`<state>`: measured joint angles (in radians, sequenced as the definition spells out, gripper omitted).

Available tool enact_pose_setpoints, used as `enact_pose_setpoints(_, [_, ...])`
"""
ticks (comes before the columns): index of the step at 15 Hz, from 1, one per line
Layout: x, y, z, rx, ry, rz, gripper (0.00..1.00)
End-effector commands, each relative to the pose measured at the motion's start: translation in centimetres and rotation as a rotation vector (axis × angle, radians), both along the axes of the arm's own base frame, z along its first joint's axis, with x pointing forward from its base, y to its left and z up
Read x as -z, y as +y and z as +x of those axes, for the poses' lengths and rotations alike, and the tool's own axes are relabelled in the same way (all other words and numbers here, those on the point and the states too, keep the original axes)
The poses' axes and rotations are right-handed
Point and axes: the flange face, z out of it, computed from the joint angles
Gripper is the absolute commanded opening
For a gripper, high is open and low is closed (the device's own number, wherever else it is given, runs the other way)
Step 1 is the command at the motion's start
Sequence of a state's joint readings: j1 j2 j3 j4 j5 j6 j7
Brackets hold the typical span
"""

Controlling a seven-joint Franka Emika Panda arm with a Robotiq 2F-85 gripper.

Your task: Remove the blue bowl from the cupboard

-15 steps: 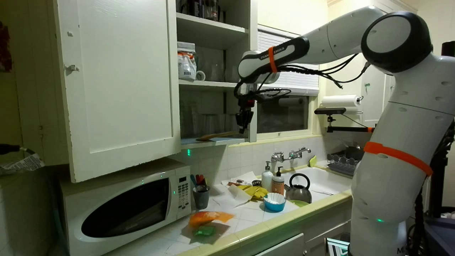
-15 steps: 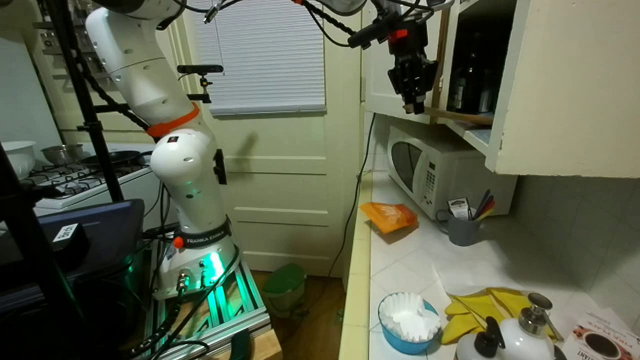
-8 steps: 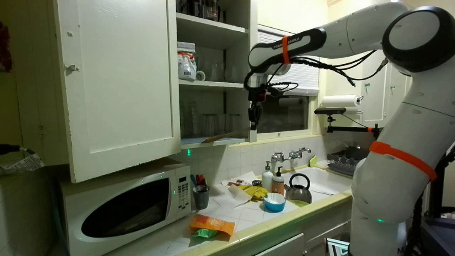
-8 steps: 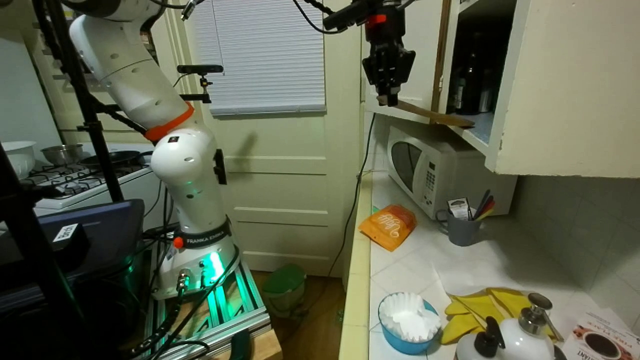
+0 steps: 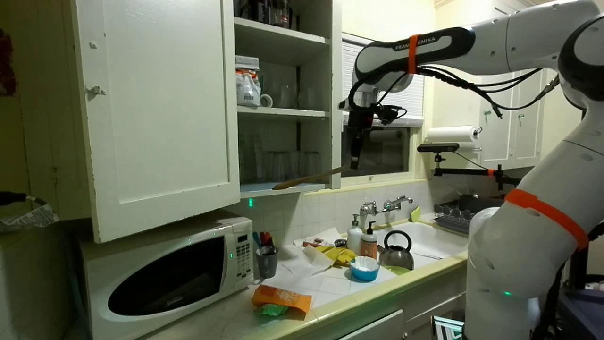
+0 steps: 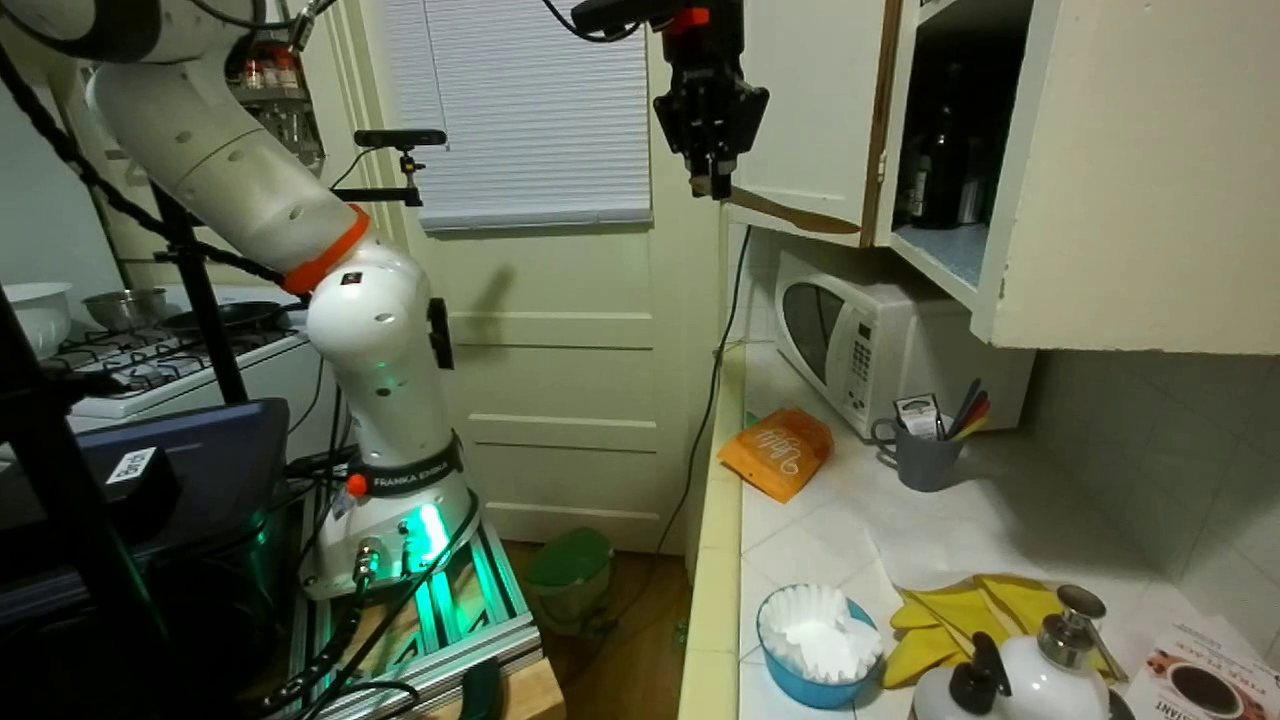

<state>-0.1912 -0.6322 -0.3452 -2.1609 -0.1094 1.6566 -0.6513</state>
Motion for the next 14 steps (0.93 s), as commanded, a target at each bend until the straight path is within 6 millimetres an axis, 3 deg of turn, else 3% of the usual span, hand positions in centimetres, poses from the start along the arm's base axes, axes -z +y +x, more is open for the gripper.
enact_pose_setpoints(1, [1.8, 0.3, -0.8, -0.073, 0.035, 0.106, 0.07])
enact_pose_setpoints(7, [7.7, -2.1, -0.7, -0.033, 0.277, 0.177, 0.07])
enact_pose_setpoints(14, [12.9, -4.8, -0.3, 0.294, 0.458, 0.06, 0.07])
